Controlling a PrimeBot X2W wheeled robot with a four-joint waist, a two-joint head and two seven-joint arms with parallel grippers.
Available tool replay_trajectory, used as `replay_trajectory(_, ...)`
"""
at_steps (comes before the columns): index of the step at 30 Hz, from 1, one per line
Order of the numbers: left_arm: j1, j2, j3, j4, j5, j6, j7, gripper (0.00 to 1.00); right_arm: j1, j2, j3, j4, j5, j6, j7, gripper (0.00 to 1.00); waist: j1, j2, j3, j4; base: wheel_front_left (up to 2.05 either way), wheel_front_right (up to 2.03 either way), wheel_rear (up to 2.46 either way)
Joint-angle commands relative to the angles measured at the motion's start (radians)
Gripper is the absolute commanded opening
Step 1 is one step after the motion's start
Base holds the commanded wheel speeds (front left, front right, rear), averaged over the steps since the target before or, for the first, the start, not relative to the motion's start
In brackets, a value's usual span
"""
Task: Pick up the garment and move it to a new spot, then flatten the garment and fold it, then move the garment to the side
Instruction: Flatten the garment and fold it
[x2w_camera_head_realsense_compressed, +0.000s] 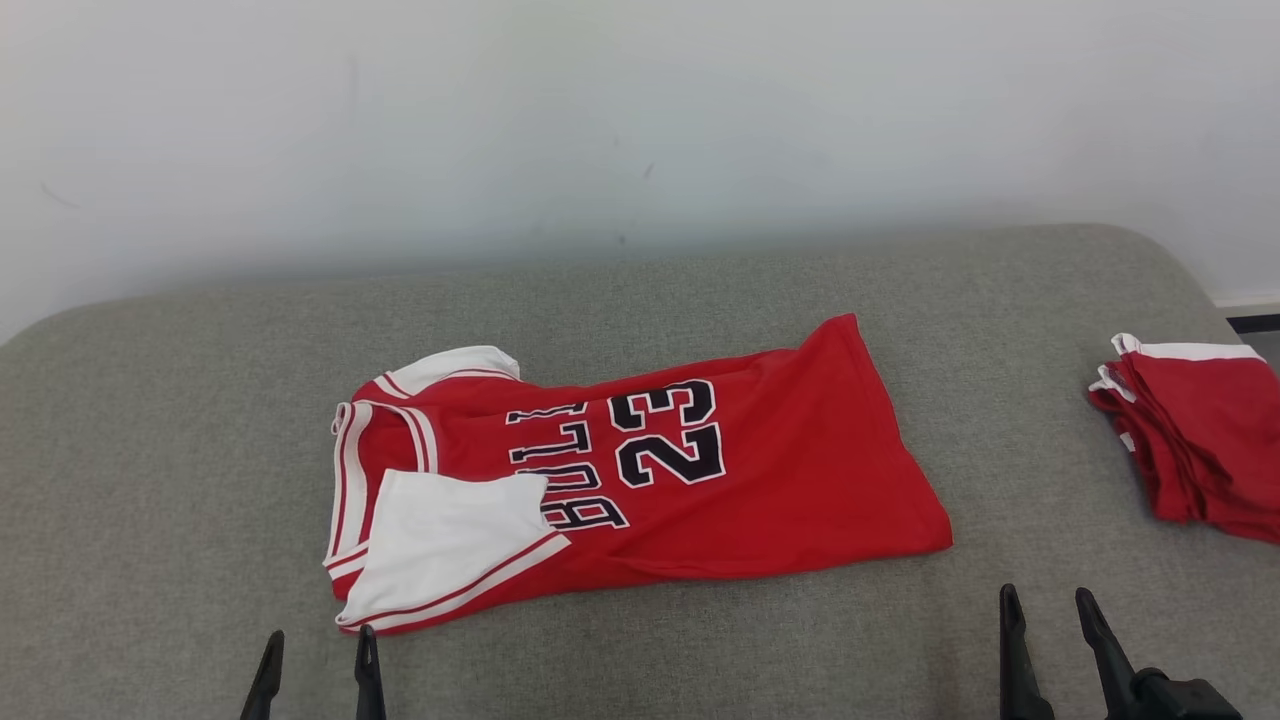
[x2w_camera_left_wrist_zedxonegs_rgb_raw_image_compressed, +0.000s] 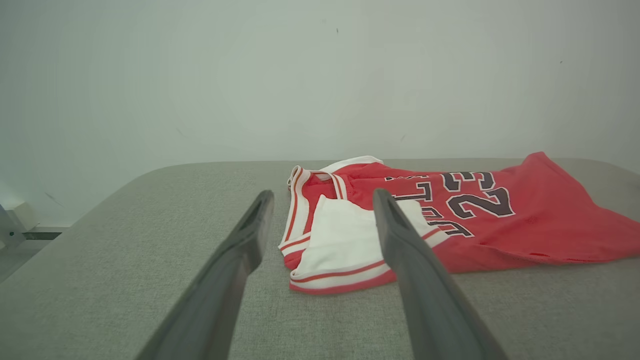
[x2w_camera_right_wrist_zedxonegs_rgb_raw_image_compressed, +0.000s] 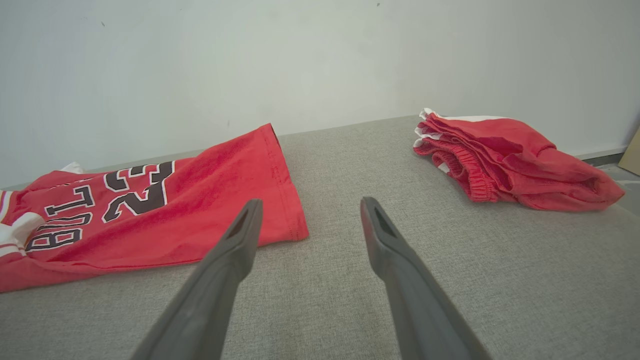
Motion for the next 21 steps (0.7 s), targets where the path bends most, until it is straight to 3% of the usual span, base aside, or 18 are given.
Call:
replay_trajectory(1,0.015,-0.005,0.009,0.014,0.005,-0.005,-0.003,1.0,0.008,0.002,0.005,0.002,-0.005,-0.002,-0.004,1.0,0.0001,0.0,0.001,-0.005,0.0,0.0,0.0)
replay_trajectory(21,-0.007,-0.01,0.039,0.074,-0.002,-0.024,-0.003,1.0,-0.006,0.002,0.033,-0.006,-0.045,-0.002,-0.005,1.0,0.0001,0.0,0.004,-0.012,0.0,0.0,0.0)
